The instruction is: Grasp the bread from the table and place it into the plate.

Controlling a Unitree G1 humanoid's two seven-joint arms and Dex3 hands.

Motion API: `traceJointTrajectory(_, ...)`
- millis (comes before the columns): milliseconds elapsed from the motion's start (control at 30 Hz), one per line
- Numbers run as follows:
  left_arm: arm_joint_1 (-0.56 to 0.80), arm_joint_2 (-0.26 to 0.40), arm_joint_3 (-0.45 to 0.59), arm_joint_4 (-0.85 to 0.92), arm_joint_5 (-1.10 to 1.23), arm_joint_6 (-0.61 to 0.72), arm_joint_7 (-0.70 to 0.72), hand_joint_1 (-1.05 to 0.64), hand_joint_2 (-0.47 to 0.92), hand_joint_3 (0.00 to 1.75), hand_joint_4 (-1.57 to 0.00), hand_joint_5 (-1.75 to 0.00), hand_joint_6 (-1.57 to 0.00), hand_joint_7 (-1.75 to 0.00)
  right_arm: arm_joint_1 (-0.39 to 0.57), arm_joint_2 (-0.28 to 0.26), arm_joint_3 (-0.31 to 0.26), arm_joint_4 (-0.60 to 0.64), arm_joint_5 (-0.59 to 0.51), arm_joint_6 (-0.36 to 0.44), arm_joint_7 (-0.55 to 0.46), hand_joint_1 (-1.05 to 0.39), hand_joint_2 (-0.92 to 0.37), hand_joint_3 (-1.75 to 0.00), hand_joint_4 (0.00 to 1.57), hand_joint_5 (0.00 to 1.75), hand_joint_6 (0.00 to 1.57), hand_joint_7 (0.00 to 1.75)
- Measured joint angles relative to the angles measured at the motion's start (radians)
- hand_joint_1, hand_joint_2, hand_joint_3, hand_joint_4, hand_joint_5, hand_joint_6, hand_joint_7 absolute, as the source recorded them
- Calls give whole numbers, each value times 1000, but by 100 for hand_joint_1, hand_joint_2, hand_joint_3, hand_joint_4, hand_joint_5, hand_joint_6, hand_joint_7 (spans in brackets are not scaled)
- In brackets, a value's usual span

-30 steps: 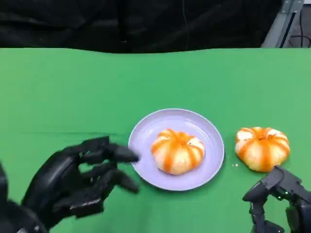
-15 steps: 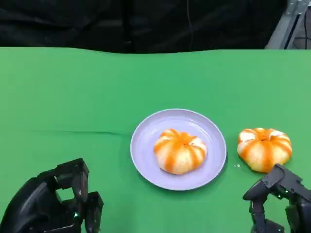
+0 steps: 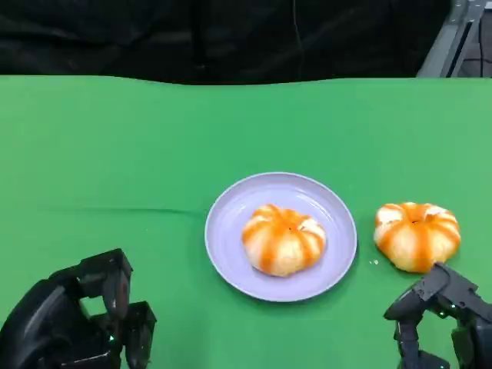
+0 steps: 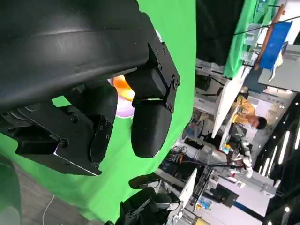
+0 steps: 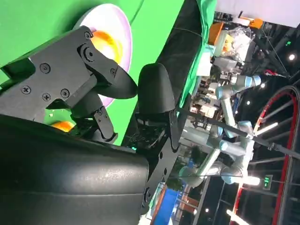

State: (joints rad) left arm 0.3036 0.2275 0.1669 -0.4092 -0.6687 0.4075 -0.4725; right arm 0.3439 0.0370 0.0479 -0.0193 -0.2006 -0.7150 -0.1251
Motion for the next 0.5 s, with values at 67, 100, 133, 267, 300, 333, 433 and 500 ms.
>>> traceJointTrajectory(67,0,0,0,0,0,2,4,15,57,175,-112,-175,-91,-175,0,0,0,0,0,0,0,-11,-52,-117,84,175,76,152)
traceJointTrajectory(100,0,0,0,0,0,3,4,15,57,175,-112,-175,-91,-175,-1,0,0,0,0,0,0,-11,-52,-117,84,175,76,152)
traceJointTrajectory(133,0,0,0,0,0,4,4,15,57,175,-112,-175,-91,-175,-1,0,0,0,0,0,0,-11,-53,-117,84,175,76,152)
traceJointTrajectory(267,-1,0,0,0,0,5,4,16,57,175,-113,-175,-91,-175,-1,0,0,0,0,0,0,-11,-53,-117,84,175,75,152)
traceJointTrajectory(300,-1,0,0,0,0,5,4,16,57,175,-113,-175,-91,-175,-1,0,0,0,0,0,0,-11,-53,-117,84,175,75,152)
traceJointTrajectory(333,-1,0,0,0,0,5,4,16,57,175,-113,-175,-91,-175,-1,0,0,0,0,0,0,-11,-53,-117,84,175,75,152)
traceJointTrajectory(433,-1,0,0,0,0,5,4,16,57,175,-113,-175,-91,-175,-1,0,0,0,0,0,0,-11,-53,-117,84,175,75,152)
traceJointTrajectory(500,-1,0,0,0,0,5,4,15,57,175,-113,-175,-91,-175,-1,0,0,0,0,0,0,-11,-52,-118,84,175,76,151)
